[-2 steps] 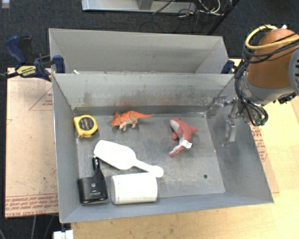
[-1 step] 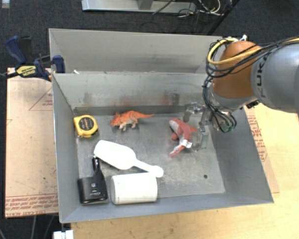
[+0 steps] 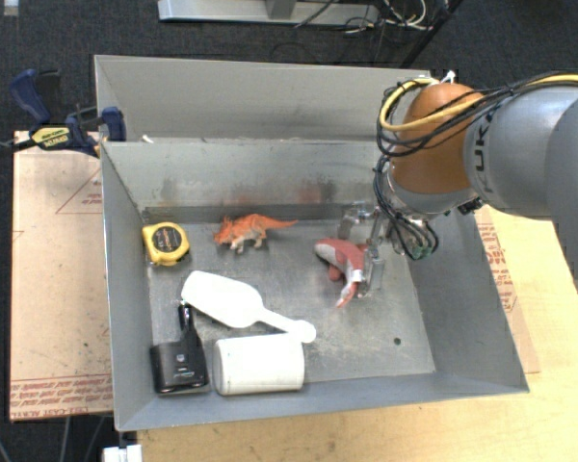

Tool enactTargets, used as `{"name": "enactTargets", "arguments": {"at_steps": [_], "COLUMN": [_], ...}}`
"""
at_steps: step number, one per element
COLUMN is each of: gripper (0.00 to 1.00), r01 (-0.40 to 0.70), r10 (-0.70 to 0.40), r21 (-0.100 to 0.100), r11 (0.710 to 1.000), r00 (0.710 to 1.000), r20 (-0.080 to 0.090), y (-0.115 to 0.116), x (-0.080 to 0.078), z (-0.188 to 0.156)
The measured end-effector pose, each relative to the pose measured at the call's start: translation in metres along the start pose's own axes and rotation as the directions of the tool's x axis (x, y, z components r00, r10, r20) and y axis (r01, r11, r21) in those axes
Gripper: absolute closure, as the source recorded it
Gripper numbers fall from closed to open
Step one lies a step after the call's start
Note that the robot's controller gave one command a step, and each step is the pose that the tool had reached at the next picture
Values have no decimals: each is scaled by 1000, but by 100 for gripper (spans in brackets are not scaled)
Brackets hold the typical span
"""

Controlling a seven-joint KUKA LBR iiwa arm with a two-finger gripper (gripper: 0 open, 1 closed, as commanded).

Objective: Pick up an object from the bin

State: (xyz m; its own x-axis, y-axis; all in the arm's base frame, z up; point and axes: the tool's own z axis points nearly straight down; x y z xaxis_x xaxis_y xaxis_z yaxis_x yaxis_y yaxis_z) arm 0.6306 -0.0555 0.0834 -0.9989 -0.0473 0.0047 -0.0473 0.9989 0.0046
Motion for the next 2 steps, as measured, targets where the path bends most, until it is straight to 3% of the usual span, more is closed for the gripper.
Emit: {"name": "enactTargets", "arguments": {"at_steps": [1,2], "gripper": [0,0], "r01": [3,-125], "r10": [-3,125], "r21": [3,-1], "r11": [1000,992], "r00": [1000,992], "r20": [9,5], "y": [8,21], "x": [3,4], "z": [-15,7]}}
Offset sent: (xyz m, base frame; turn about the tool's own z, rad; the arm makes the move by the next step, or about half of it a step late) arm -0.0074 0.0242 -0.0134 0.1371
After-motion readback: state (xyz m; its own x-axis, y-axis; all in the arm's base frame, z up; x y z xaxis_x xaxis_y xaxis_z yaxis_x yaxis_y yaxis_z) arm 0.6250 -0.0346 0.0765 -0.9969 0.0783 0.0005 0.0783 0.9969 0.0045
